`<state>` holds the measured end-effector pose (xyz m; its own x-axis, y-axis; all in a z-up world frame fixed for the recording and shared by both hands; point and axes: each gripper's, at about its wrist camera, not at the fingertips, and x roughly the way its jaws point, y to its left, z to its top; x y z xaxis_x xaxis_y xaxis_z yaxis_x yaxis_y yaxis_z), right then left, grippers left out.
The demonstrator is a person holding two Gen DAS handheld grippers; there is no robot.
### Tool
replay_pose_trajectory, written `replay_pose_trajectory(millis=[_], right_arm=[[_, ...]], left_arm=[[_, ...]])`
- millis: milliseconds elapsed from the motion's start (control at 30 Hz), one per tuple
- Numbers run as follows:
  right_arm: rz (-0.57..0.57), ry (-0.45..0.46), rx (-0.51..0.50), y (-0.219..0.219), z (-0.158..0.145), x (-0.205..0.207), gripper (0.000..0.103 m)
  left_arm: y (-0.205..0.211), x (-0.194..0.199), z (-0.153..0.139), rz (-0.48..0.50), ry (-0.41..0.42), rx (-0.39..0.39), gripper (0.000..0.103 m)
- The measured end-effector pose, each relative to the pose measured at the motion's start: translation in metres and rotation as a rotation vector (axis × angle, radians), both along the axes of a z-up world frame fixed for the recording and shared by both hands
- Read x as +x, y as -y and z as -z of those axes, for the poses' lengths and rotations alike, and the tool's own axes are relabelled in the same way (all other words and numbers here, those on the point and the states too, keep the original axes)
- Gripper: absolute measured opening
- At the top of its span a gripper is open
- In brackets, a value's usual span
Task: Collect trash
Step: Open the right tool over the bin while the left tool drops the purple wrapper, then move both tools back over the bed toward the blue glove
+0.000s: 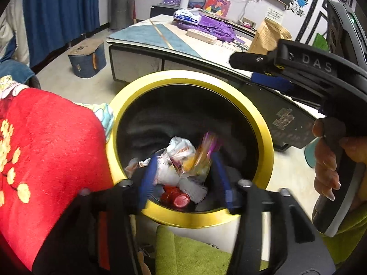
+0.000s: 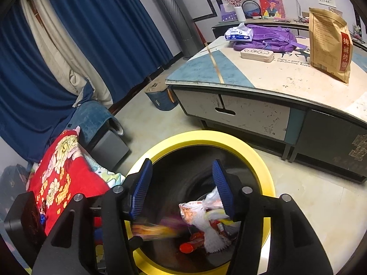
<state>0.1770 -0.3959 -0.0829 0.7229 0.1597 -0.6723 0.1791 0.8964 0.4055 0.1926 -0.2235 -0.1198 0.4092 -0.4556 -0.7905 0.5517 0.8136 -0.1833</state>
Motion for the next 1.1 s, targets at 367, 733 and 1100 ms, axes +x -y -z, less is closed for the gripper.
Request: replay_pose_trajectory(millis=[367, 733, 1100], right_arm=[[0.017, 0.051, -0.042, -0.01, -0.021, -0.01, 0.077], [-0.028, 0.139, -0.049, -0.035, -0.056, -0.024, 0.083], [-0.117, 0.2, -0.076, -0.074, -0.083, -0.037, 0.088]], left_arm=[[-0.023, -0.002, -0.029, -0.083, 0.06, -0.033, 0.092], [-0.071, -0.027, -0.077, -0.217, 0.202, -0.053, 0.092], [-0.124, -0.049, -0.103, -0.345, 0.289, -0.052, 0.092]])
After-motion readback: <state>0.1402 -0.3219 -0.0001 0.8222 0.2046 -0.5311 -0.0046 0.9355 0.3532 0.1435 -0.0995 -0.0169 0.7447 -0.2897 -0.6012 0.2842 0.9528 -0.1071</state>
